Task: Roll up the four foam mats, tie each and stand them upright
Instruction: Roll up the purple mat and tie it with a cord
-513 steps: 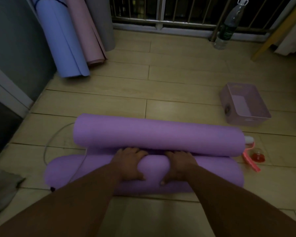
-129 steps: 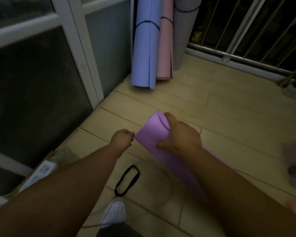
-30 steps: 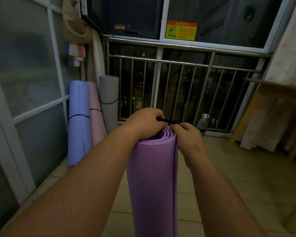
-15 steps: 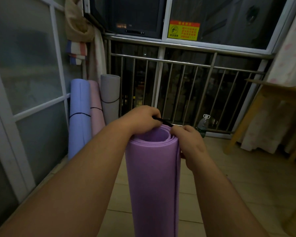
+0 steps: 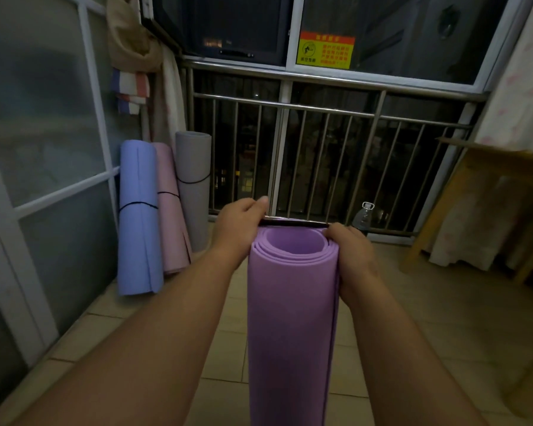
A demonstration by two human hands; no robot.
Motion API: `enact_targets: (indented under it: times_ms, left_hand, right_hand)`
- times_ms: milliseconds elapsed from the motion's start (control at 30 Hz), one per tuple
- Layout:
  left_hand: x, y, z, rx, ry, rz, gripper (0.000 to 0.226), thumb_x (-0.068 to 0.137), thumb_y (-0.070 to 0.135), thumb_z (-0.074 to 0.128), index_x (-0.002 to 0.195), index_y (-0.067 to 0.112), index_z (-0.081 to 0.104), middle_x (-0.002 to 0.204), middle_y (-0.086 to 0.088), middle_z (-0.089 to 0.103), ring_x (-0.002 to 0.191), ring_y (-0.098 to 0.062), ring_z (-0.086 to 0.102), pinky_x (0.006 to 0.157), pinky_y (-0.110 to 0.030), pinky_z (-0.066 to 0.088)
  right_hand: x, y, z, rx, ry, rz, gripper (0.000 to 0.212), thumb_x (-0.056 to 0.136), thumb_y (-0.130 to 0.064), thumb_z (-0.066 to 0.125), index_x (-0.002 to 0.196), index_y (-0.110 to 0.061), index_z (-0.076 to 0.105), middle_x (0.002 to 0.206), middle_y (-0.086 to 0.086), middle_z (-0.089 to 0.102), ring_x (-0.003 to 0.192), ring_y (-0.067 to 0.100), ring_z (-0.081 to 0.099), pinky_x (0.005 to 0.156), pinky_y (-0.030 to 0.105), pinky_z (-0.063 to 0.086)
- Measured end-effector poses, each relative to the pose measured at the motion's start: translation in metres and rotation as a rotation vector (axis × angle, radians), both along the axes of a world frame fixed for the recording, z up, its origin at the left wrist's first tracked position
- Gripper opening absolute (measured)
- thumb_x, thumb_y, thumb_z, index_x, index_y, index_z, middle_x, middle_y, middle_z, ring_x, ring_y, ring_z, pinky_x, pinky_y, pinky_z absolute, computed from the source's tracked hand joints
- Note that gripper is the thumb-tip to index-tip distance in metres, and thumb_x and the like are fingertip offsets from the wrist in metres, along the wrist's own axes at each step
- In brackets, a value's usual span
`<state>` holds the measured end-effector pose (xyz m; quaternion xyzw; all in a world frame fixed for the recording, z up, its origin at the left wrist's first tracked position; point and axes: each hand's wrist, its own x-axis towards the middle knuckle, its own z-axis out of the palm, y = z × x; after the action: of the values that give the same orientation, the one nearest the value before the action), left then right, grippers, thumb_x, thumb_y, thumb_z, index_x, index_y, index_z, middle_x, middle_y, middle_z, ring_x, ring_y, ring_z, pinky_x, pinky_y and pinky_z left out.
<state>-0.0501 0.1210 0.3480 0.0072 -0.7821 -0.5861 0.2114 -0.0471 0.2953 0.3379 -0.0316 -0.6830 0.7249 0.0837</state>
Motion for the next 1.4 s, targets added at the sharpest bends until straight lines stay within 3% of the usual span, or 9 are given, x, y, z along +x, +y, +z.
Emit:
enact_targets:
  times_ms: [100, 267, 367, 567, 733, 933, 1133, 1233, 1400]
  left_hand:
    - [0.001, 0.014, -0.006, 0.122, 0.012, 0.248, 0.044, 0.1, 0.041, 0.046, 0.062, 0.018, 0.049, 0.064, -0.002, 0.05, 0.063, -0.016, 0.045, 0.061, -0.03, 0.033]
    - [0.006, 0.024, -0.004, 0.188, -0.036, 0.372, 0.053, 0.098, 0.044, 0.046, 0.054, 0.015, 0.048, 0.058, -0.005, 0.051, 0.061, -0.022, 0.048, 0.06, -0.034, 0.037]
    - [0.008, 0.036, 0.002, 0.31, -0.171, 0.144, 0.042, 0.092, 0.044, 0.056, 0.065, 0.012, 0.061, 0.073, -0.016, 0.067, 0.072, -0.032, 0.064, 0.077, -0.047, 0.053]
    - [0.03, 0.046, -0.011, 0.221, -0.113, -0.404, 0.049, 0.087, 0.053, 0.056, 0.104, 0.008, 0.065, 0.091, -0.002, 0.071, 0.079, -0.012, 0.065, 0.076, -0.032, 0.051]
    - [0.028, 0.015, -0.01, -0.05, -0.233, -0.696, 0.039, 0.086, 0.013, 0.071, 0.119, 0.016, 0.049, 0.115, 0.002, 0.063, 0.103, -0.005, 0.062, 0.085, -0.022, 0.051]
    - [0.031, 0.018, 0.009, -0.292, -0.16, -0.382, 0.038, 0.071, 0.023, 0.083, 0.088, 0.02, 0.049, 0.092, 0.003, 0.064, 0.083, -0.013, 0.061, 0.074, -0.033, 0.053]
    - [0.019, 0.026, -0.006, -0.236, -0.064, -0.146, 0.041, 0.077, 0.026, 0.079, 0.061, 0.016, 0.043, 0.069, -0.012, 0.05, 0.066, -0.02, 0.048, 0.065, -0.036, 0.046]
    - [0.017, 0.034, -0.013, -0.281, 0.013, -0.037, 0.046, 0.083, 0.029, 0.074, 0.053, 0.016, 0.041, 0.071, -0.008, 0.05, 0.065, -0.02, 0.047, 0.069, -0.04, 0.048]
    - [0.009, 0.022, -0.023, -0.191, 0.017, 0.079, 0.022, 0.088, 0.033, 0.068, 0.073, 0.017, 0.067, 0.083, -0.001, 0.055, 0.077, -0.017, 0.054, 0.073, -0.036, 0.047]
  right_hand:
    - [0.002, 0.0, -0.002, -0.079, 0.087, -0.074, 0.006, 0.082, -0.009, 0.063, 0.079, -0.006, 0.059, 0.071, 0.011, 0.057, 0.068, 0.023, 0.052, 0.058, 0.032, 0.044]
    - [-0.001, 0.0, -0.008, -0.049, 0.205, -0.19, 0.022, 0.084, -0.007, 0.064, 0.065, -0.012, 0.053, 0.066, 0.009, 0.056, 0.066, 0.022, 0.051, 0.062, 0.037, 0.046]
    - [-0.005, -0.003, -0.011, 0.071, 0.285, -0.306, 0.029, 0.085, -0.011, 0.063, 0.062, -0.015, 0.045, 0.061, 0.005, 0.049, 0.061, 0.019, 0.043, 0.059, 0.035, 0.04]
    - [-0.01, 0.009, -0.012, 0.179, 0.306, -0.478, 0.031, 0.089, -0.012, 0.058, 0.063, -0.016, 0.041, 0.059, -0.001, 0.045, 0.057, 0.015, 0.037, 0.053, 0.029, 0.032]
    - [-0.017, 0.024, -0.012, 0.134, 0.264, -0.491, 0.027, 0.089, -0.015, 0.06, 0.066, -0.014, 0.045, 0.064, 0.001, 0.05, 0.061, 0.017, 0.042, 0.058, 0.03, 0.037]
    - [-0.019, 0.03, -0.012, 0.14, 0.238, -0.404, 0.029, 0.089, -0.031, 0.065, 0.07, -0.014, 0.052, 0.076, 0.014, 0.062, 0.072, 0.032, 0.058, 0.072, 0.049, 0.053]
    - [-0.008, 0.024, -0.008, 0.098, 0.287, -0.299, 0.042, 0.091, -0.04, 0.065, 0.062, -0.011, 0.052, 0.062, 0.006, 0.052, 0.064, 0.021, 0.049, 0.064, 0.04, 0.045]
    - [-0.006, 0.02, -0.013, 0.001, 0.246, -0.132, 0.055, 0.085, -0.056, 0.062, 0.077, -0.002, 0.058, 0.075, 0.016, 0.058, 0.073, 0.026, 0.054, 0.068, 0.045, 0.047]
    - [-0.003, 0.017, -0.025, -0.046, 0.276, 0.268, 0.027, 0.08, -0.022, 0.076, 0.101, -0.012, 0.061, 0.091, -0.002, 0.066, 0.085, 0.013, 0.063, 0.074, 0.026, 0.053]
